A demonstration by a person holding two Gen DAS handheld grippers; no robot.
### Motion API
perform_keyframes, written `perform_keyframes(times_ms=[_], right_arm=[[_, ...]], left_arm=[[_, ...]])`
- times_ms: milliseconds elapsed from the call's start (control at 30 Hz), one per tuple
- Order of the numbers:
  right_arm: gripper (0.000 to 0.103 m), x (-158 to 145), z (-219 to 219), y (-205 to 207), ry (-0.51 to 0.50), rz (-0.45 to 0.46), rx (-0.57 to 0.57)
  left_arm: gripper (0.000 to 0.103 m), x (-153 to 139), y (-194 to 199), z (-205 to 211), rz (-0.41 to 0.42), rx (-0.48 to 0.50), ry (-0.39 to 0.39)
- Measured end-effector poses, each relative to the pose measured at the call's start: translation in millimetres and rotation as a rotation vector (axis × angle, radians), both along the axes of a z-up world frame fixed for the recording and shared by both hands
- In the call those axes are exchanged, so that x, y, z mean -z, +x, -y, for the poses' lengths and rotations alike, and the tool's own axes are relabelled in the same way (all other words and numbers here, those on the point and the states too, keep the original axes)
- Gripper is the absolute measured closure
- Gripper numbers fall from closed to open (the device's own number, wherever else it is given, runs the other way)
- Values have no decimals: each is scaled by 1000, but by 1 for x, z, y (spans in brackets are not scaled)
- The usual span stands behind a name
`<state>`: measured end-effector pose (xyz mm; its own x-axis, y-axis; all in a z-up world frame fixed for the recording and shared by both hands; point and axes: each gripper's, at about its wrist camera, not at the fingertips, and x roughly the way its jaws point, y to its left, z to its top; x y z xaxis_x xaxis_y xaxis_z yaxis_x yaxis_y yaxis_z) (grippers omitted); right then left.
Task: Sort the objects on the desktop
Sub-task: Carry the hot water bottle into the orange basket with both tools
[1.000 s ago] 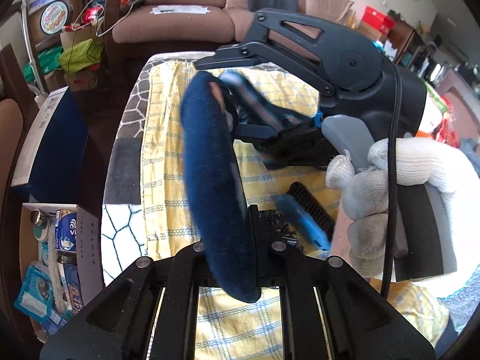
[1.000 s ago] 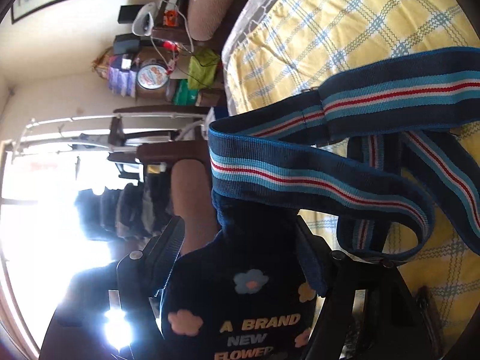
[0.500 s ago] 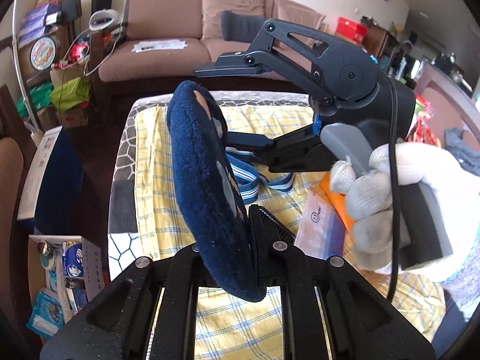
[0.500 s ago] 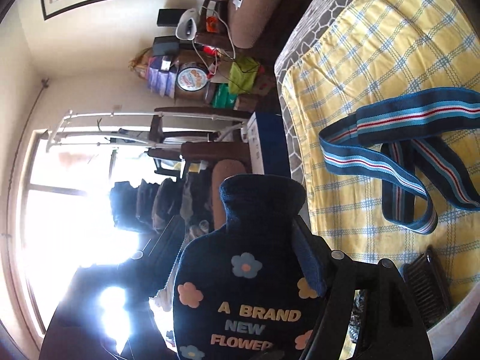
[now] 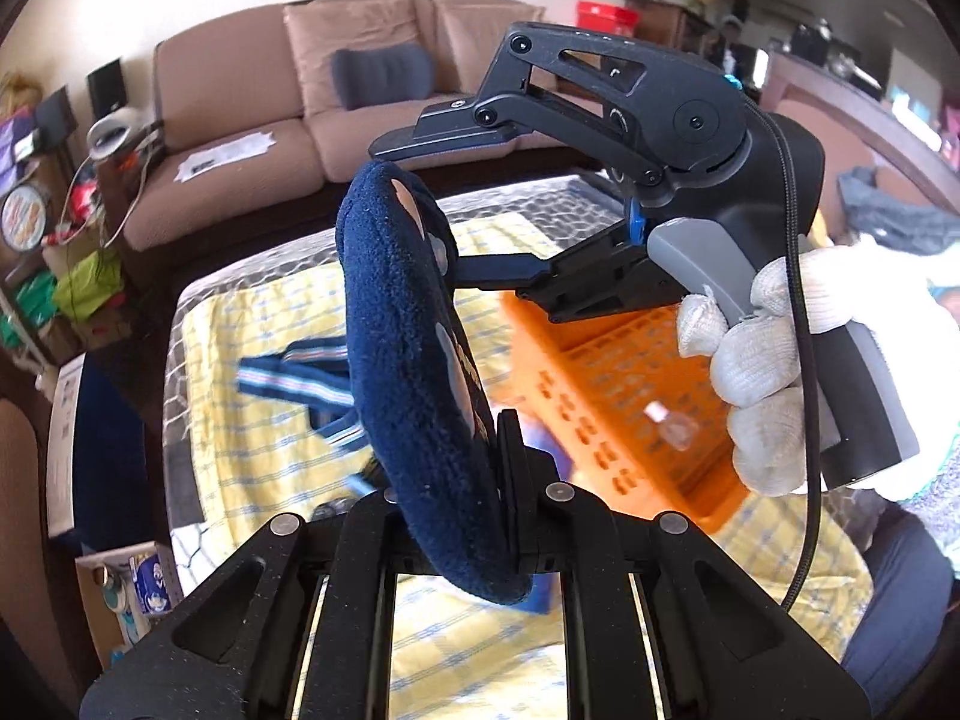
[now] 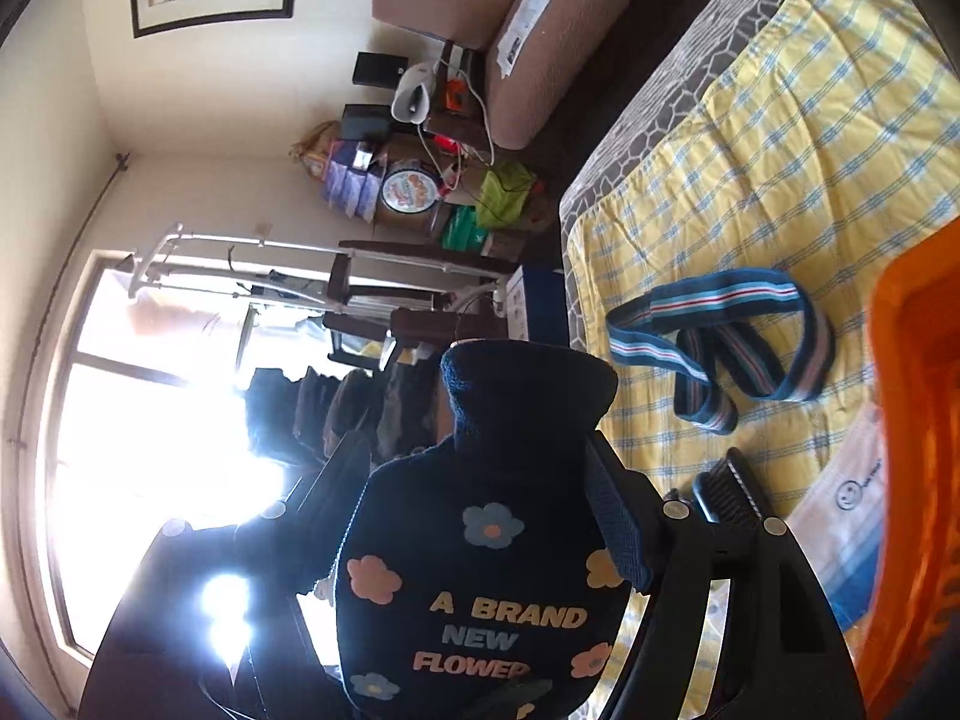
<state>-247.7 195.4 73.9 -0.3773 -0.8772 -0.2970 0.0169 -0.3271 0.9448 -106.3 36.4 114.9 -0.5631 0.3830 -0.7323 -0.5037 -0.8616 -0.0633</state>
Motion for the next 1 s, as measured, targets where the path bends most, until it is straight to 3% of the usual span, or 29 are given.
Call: perform_keyframes(times_ms=[267,467,667,1000], right_arm=[[28,-15,-113,34,12,-11,123],[28,-6,-188,55,18,7,206],[28,16,-240,70,-5,35,274],[27,53,-293,78,12,81,343]], left_arm=[[92,-6,12,-99,23,118,-10],[92,4,14,-167,60,186,-29],[92,21,12,-219,106,237,-44],[92,55,-10,-259,212,283,-8]])
